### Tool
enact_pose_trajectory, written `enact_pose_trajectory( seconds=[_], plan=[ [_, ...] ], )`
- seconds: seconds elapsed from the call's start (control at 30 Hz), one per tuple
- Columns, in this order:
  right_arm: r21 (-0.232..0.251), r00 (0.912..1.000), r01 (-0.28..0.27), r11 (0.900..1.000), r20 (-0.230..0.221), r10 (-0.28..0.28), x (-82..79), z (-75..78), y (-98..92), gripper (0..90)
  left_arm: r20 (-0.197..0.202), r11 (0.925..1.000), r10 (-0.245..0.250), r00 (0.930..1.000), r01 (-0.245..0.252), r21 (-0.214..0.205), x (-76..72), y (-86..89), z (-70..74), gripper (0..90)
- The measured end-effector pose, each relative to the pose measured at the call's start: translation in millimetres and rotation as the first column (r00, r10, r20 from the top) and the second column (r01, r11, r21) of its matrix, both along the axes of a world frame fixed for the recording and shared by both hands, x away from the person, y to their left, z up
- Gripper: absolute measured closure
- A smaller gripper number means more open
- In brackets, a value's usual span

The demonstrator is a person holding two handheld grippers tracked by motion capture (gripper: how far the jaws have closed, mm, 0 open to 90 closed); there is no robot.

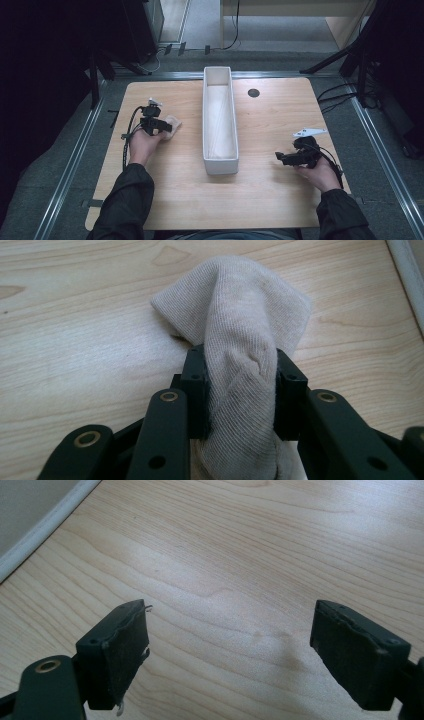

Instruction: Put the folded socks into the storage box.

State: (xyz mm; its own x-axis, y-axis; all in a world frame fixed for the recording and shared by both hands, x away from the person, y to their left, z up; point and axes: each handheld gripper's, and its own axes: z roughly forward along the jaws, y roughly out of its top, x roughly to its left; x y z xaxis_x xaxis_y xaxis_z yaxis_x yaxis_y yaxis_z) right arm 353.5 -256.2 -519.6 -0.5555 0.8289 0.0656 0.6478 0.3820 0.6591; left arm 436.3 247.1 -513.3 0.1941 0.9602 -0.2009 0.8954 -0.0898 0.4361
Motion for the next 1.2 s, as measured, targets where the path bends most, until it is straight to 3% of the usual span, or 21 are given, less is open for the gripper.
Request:
enact_pose_trajectory(
  seconds=[0.37, 0.63, 1.2],
  plan=[
    [0.006, 1.0, -0.008, 1.0, -0.003, 0.008, 1.3, -0.2, 0.2, 15.5, 0.009, 0.9997, 0.016, 0.9998, -0.016, -0.019, -10.0, 3.3, 14.9, 67.3],
    [-0.005, 0.9998, -0.017, 0.9998, -0.012, 0.017, 2.2, -0.3, 2.9, 15.5, -0.005, 0.9991, 0.031, 0.9995, -0.031, -0.03, -18.1, 5.2, 23.8, 67.3],
    [-0.014, 0.9997, -0.019, 0.9997, -0.013, 0.019, 7.0, 0.1, 10.1, 14.9, -0.021, 0.9987, 0.03, 0.9993, -0.03, -0.041, -37.7, -5.3, 43.0, 67.2]
  ],
)
